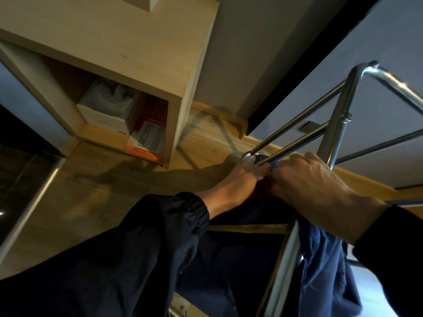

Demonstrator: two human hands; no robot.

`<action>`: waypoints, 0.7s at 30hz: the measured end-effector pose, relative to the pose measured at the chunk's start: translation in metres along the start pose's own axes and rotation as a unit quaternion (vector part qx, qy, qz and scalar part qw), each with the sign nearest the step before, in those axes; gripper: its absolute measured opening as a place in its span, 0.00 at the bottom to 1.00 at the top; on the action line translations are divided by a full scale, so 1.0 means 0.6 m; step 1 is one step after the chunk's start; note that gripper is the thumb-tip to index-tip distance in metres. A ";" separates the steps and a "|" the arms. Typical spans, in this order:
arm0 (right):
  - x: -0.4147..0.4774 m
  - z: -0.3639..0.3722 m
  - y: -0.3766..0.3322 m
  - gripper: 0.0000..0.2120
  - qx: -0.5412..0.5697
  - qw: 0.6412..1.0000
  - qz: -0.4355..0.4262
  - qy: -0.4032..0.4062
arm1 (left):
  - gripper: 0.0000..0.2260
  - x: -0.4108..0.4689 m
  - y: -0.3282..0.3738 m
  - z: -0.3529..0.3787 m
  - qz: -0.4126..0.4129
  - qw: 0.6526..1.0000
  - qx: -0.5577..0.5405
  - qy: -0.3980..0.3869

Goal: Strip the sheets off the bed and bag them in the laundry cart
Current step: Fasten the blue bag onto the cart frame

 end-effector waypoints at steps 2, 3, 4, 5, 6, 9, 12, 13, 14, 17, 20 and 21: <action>-0.001 0.007 0.003 0.10 -0.001 1.000 0.001 -0.010 | 0.16 0.001 0.007 -0.003 0.038 0.999 -0.009 0.032; -0.001 0.008 0.002 0.11 -0.003 1.000 -0.002 -0.015 | 0.14 0.005 0.005 -0.008 0.054 0.997 0.000 0.059; -0.001 0.007 0.003 0.11 0.003 1.000 -0.001 -0.015 | 0.12 0.008 0.003 -0.013 0.068 0.994 0.014 0.082; -0.001 0.006 0.005 0.12 0.015 1.000 0.007 -0.014 | 0.12 0.012 -0.001 -0.016 0.077 0.991 0.020 0.107; -0.001 0.006 0.009 0.13 0.028 0.999 0.016 -0.011 | 0.12 0.015 -0.007 -0.024 0.078 0.987 0.008 0.137; -0.002 0.013 0.018 0.12 0.072 0.997 0.034 -0.004 | 0.15 0.024 -0.028 -0.039 0.061 0.981 -0.015 0.181; -0.007 0.015 0.022 0.13 0.087 0.996 0.036 -0.002 | 0.11 0.014 -0.043 -0.013 0.068 0.987 0.131 0.070; -0.008 0.014 0.022 0.14 0.085 0.996 0.033 -0.004 | 0.12 0.009 -0.050 0.000 0.082 0.983 0.163 0.027; -0.008 0.013 0.021 0.14 0.087 0.996 0.033 -0.002 | 0.14 0.003 -0.053 0.007 0.097 0.980 0.172 0.006; -0.006 0.014 0.026 0.13 0.107 0.994 0.036 0.011 | 0.13 0.001 -0.044 0.019 0.160 0.973 0.166 -0.024; -0.006 0.018 0.031 0.14 0.108 0.993 0.042 0.028 | 0.10 0.007 -0.044 0.030 0.160 0.968 0.184 -0.049; -0.006 0.017 0.032 0.14 0.111 0.992 0.044 0.035 | 0.09 0.009 -0.041 0.032 0.166 0.965 0.196 -0.045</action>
Point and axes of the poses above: each hand's wrist, its own x-axis towards the middle knuckle, its own z-axis out of the palm, y = z × x, the point moved 8 cm from there along x, towards the middle knuckle, and after that the axes turned 12 degrees about -x, right-handed, at the moved point
